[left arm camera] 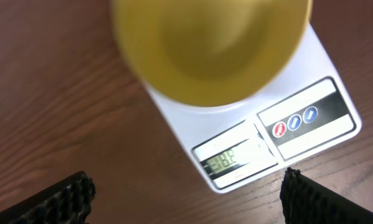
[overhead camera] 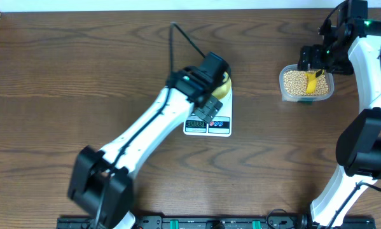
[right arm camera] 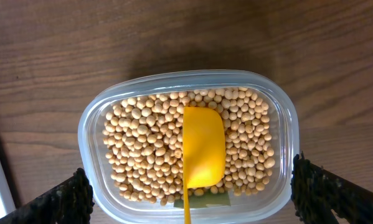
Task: Scoop item into bowl and weigh 50g on scale
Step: 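Raise the left gripper up and away from the scale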
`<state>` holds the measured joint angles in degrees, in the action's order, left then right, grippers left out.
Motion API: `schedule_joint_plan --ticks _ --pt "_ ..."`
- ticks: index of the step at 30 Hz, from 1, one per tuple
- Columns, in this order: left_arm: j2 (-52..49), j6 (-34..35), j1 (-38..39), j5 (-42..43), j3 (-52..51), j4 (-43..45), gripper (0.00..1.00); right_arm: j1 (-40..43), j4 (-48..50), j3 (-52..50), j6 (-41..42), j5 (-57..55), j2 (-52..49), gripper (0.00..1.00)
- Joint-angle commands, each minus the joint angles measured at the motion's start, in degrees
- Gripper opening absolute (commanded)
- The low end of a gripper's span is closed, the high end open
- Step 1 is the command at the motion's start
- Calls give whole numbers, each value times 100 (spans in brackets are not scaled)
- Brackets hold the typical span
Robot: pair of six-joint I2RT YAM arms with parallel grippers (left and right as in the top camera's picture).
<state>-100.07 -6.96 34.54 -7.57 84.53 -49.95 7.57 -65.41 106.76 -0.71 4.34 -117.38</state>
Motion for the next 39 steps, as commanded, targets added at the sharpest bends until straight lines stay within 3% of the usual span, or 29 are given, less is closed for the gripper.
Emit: schedule_joint_plan --ticks 1,4,15,28,39 --pt "321 168 -393 81 20 11 98 9 -13 103 -22 31 -37 99" --pt "409 184 -804 111 20 9 98 9 -13 103 -22 31 -37 99" --pt "396 1217 -2765 118 20 428 98 9 -13 103 -22 31 -37 99" --pt "302 1224 -4896 114 7 2061 98 9 -13 103 -22 31 -37 99" --pt "72 1504 -5954 118 7 2328 98 9 -13 103 -22 31 -37 99"
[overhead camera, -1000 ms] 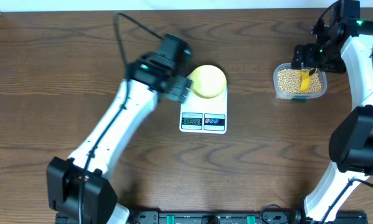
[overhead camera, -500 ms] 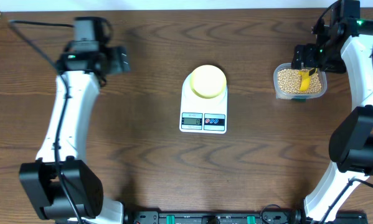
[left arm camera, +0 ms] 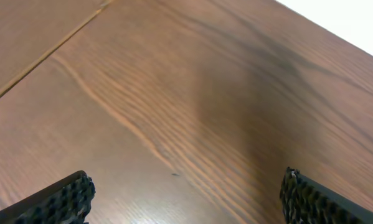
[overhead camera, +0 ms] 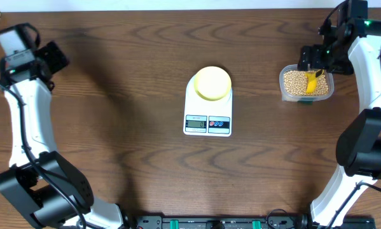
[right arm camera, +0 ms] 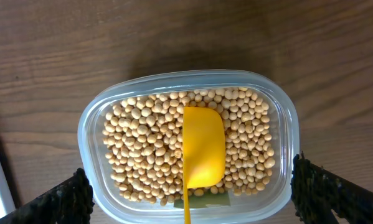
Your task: Scoop item into bowl and weigh 50g on scale
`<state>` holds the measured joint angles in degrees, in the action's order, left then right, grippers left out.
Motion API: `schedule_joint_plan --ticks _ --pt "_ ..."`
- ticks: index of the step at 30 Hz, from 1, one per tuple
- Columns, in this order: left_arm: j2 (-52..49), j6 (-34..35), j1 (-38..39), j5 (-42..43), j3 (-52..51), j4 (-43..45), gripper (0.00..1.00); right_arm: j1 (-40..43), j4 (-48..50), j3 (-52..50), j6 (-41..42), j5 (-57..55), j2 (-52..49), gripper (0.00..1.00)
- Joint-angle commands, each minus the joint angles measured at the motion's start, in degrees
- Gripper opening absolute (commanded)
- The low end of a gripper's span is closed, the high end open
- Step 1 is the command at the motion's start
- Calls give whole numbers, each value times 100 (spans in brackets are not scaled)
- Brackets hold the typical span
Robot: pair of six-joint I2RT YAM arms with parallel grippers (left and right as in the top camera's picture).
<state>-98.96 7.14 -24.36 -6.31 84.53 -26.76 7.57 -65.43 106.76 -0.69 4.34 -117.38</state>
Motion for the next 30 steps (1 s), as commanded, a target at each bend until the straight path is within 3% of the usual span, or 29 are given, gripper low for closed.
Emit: schedule_joint_plan --ticks 1,7,15,30 --pt "-39 92 -66 -9 7 9 98 9 -11 103 -24 31 -37 99" --pt "-39 94 -7 162 9 -17 98 9 -11 103 -24 31 -37 99" --pt "-39 179 223 1869 9 -584 98 9 -11 103 -24 31 -37 99" --pt "-42 560 2415 1635 57 -1145 98 9 -11 103 -24 31 -37 99"
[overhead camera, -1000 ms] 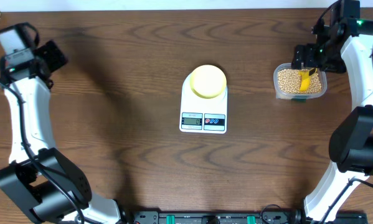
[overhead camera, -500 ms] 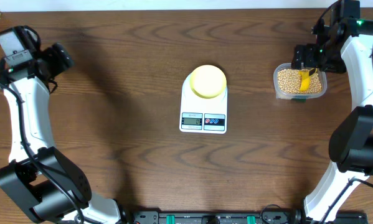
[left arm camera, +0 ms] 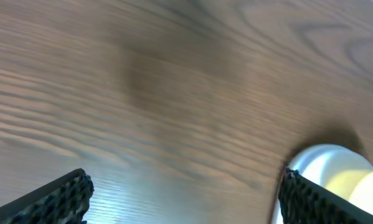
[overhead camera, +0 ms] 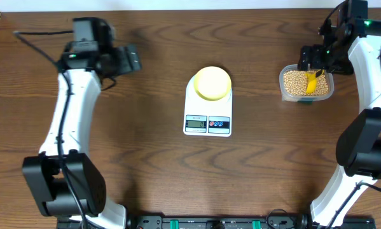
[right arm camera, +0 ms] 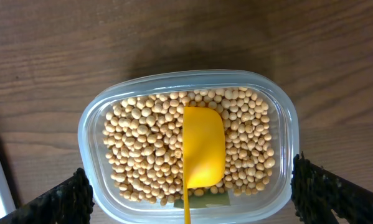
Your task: Scoop item into bowl and weigh 50g on scale
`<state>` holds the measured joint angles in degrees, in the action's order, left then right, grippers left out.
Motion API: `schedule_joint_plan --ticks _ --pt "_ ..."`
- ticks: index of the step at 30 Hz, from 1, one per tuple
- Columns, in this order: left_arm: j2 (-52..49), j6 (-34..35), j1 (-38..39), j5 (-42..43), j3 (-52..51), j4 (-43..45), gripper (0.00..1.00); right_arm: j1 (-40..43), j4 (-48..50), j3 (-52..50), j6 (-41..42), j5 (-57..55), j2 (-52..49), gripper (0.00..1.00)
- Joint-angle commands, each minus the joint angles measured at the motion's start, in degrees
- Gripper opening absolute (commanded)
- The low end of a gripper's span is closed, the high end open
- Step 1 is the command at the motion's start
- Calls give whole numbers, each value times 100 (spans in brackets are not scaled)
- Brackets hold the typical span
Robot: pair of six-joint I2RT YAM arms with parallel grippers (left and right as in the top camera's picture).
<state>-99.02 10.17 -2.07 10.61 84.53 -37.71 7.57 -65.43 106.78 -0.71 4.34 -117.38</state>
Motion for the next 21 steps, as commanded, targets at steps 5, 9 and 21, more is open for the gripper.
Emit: schedule_joint_plan --ticks 5,9,21 --pt "-205 302 841 -125 57 7 98 9 -11 101 -22 31 -37 99" --pt "-452 308 1207 -116 52 -20 98 9 -11 101 -22 31 -37 99" --pt "-809 306 2065 -72 46 -74 98 9 -11 101 -22 31 -37 99"
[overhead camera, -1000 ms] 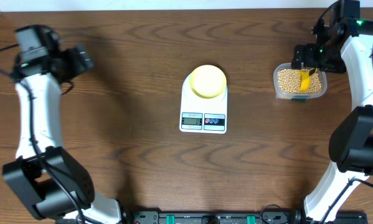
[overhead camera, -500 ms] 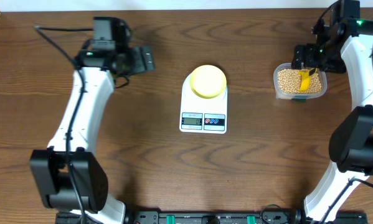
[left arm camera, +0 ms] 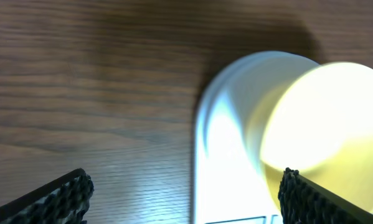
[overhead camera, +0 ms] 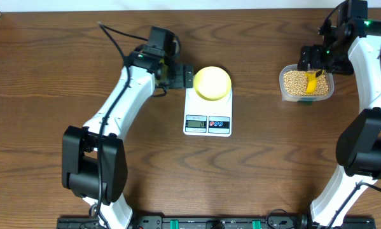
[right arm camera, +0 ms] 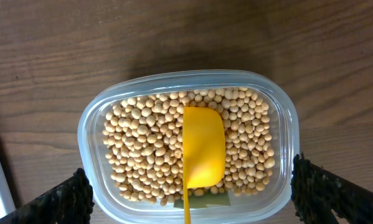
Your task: Scoop item into bowl and weigh 50g on scale
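A yellow bowl (overhead camera: 212,83) (left arm camera: 326,130) stands on the white scale (overhead camera: 207,117) (left arm camera: 226,155) at mid-table. My left gripper (overhead camera: 185,76) (left arm camera: 183,190) hovers open at the scale's left rear edge, just left of the bowl, holding nothing. At the far right a clear tub of soybeans (overhead camera: 306,84) (right arm camera: 142,149) has a yellow scoop (overhead camera: 313,81) (right arm camera: 203,146) lying on the beans. My right gripper (overhead camera: 312,60) (right arm camera: 187,186) hangs above the tub, jaws wide open on either side of the scoop's thin handle, not touching it.
The scale's display (overhead camera: 196,123) and buttons (overhead camera: 219,123) face the front edge. Bare brown wood table (overhead camera: 82,159) surrounds the scale. The table's far edge (overhead camera: 177,9) runs just behind both arms.
My left gripper has moved right, from the left-middle of the table to the scale's left edge beside the bowl. The right arm, tub and scoop are unchanged.
First my left gripper was open above the bowl on the scale. Then it was at the far left back corner, later at the left-middle of the table, and now beside the bowl. My right gripper stayed open over the bean tub throughout.
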`<state>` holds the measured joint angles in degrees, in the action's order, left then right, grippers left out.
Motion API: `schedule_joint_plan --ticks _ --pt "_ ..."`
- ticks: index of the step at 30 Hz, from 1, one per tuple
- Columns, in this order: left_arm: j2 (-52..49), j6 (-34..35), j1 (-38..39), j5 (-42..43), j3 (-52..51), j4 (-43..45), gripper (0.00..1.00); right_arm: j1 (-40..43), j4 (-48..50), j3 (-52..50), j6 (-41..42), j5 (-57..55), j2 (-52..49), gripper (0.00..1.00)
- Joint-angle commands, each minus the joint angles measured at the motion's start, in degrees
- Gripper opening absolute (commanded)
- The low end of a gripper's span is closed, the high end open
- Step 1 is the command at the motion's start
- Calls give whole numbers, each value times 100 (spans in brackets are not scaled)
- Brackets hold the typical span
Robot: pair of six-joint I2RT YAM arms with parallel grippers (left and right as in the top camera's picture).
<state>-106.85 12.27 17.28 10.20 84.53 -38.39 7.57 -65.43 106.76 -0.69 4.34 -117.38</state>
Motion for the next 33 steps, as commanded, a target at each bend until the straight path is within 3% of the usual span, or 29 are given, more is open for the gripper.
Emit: schedule_joint_plan --ticks 1,11,19,33 --pt "-26 96 181 -33 46 4 98 9 -11 103 -24 31 -37 99" --pt "-63 94 463 -72 22 284 98 9 -11 103 -24 31 -37 99" --pt "-105 352 485 -616 -140 400 98 9 -11 103 -24 31 -37 99" --pt "-400 326 660 -592 -125 59 98 9 -11 103 -24 31 -37 99"
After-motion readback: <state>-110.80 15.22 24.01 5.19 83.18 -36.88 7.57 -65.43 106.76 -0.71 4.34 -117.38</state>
